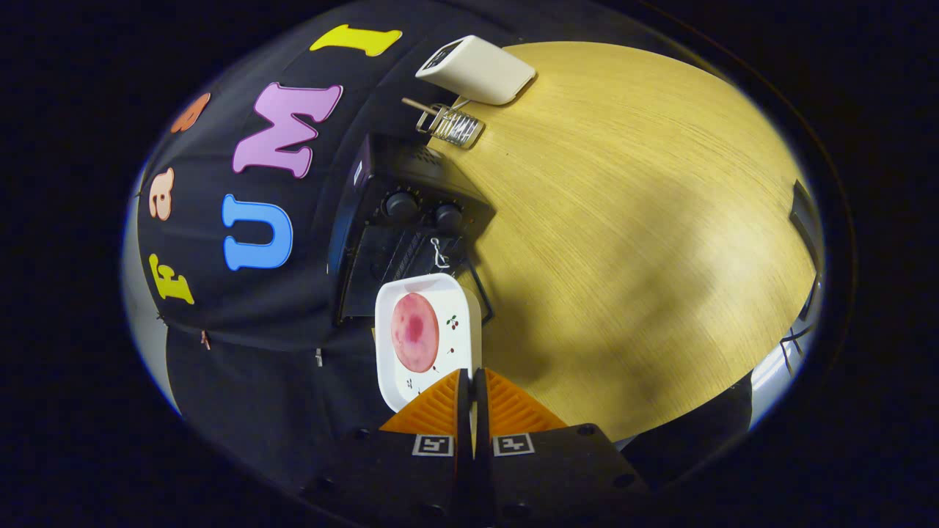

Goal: Open the toaster oven, put the food inside, and close the toaster oven door.

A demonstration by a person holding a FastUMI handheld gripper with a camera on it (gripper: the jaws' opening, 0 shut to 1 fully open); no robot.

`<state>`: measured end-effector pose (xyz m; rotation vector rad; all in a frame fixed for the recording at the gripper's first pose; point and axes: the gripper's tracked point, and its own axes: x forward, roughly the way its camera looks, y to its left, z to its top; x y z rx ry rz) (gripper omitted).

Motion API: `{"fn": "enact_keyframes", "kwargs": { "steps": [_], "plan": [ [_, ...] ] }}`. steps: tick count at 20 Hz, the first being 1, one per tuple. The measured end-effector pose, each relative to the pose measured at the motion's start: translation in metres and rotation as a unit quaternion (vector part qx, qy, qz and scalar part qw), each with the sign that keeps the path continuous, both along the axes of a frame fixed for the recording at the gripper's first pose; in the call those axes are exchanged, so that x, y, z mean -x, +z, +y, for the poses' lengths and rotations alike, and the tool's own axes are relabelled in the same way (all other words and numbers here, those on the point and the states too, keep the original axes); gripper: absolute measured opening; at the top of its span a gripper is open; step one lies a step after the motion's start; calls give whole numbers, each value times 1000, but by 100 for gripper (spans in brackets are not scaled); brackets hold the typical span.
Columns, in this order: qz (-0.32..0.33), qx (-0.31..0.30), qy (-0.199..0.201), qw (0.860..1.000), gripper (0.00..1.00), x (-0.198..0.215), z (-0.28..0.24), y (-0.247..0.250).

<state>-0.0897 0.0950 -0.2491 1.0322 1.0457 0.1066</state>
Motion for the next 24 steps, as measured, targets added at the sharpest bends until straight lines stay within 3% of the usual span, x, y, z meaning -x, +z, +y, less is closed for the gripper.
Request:
{"fn": "enact_keyframes", "kwargs": {
  "steps": [8, 16, 19, 24],
  "plan": [
    [-3, 14, -32, 999, 5, -61, 70, -24],
    [-14, -10, -151, 988, 5, -132, 117, -31],
    [14, -14, -181, 983, 5, -149, 123, -44],
    [2, -14, -221, 975, 5, -174, 127, -53]
  ]
}}
